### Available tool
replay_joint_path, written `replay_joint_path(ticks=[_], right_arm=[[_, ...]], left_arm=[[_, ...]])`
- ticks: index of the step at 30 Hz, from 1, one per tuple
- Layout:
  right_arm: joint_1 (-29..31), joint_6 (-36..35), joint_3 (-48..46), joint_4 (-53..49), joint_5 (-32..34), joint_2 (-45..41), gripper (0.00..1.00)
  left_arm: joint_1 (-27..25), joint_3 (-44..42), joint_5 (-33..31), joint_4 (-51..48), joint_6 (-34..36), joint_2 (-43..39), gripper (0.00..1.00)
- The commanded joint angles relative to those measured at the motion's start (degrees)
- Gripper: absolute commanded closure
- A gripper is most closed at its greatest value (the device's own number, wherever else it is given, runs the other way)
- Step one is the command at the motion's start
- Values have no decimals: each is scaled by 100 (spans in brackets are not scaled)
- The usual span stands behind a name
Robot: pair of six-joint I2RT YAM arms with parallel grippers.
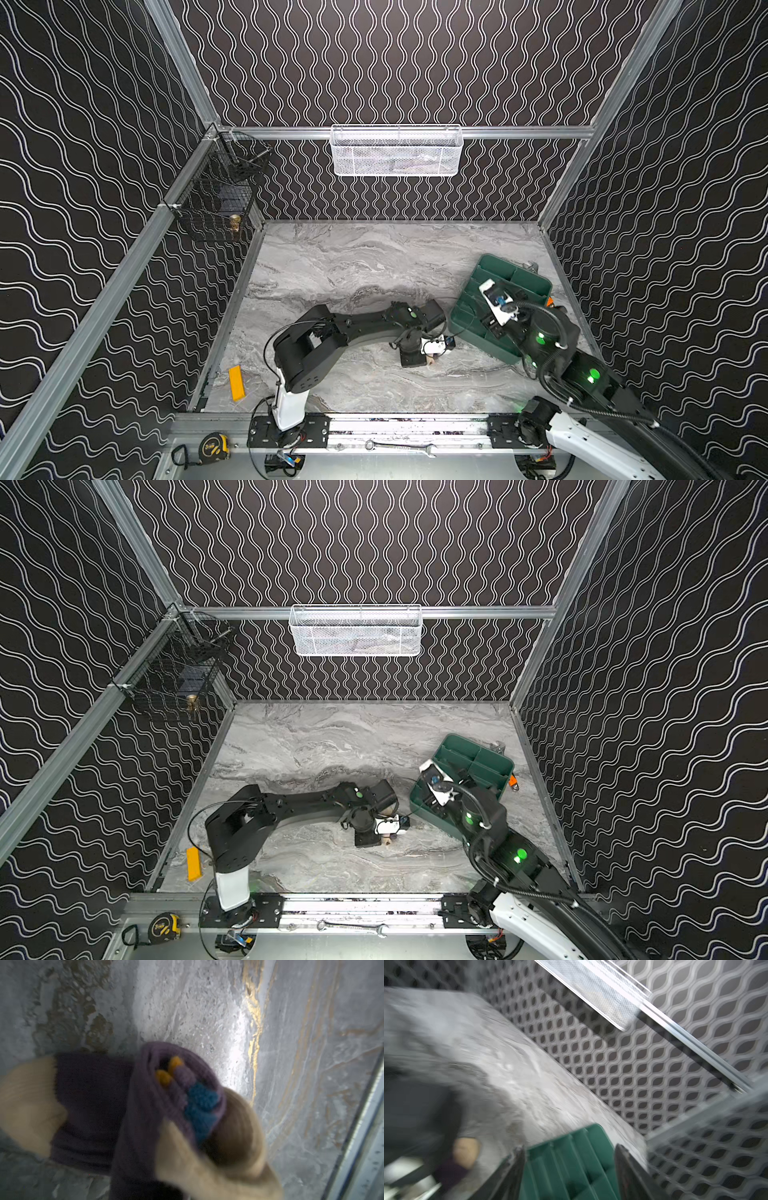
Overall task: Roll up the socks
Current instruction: 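Grasp the roll near the toe with the right gripper beside the left gripper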
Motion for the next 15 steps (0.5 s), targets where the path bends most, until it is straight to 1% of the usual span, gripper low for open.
replay_joint_path(ticks=[1,4,6,9,12,13,15], right_arm=[[165,-477,-209,-762,-1270,-338,34],[473,-677,-280,-1376,-1525,-339,37],[834,-778,-365,-1570,-1408,-192,37],[1696,-824,-547,-1576,-648,204,37],[2447,-885,-796,-1263,-4,761,36],[2659,-916,-902,-1063,138,1011,36],[2900,-1026,-1059,-707,248,1474,35]], left_arm=[[168,94,1073,-1879,-176,588,99],[392,471,1251,-2044,-168,922,98],[557,734,1360,-2179,-89,1184,98],[804,1174,1362,-2444,1,1678,99],[963,1524,1195,-2549,48,2020,100],[1017,1612,1157,-2569,46,2109,100],[1073,1797,1123,-2612,30,2253,100]])
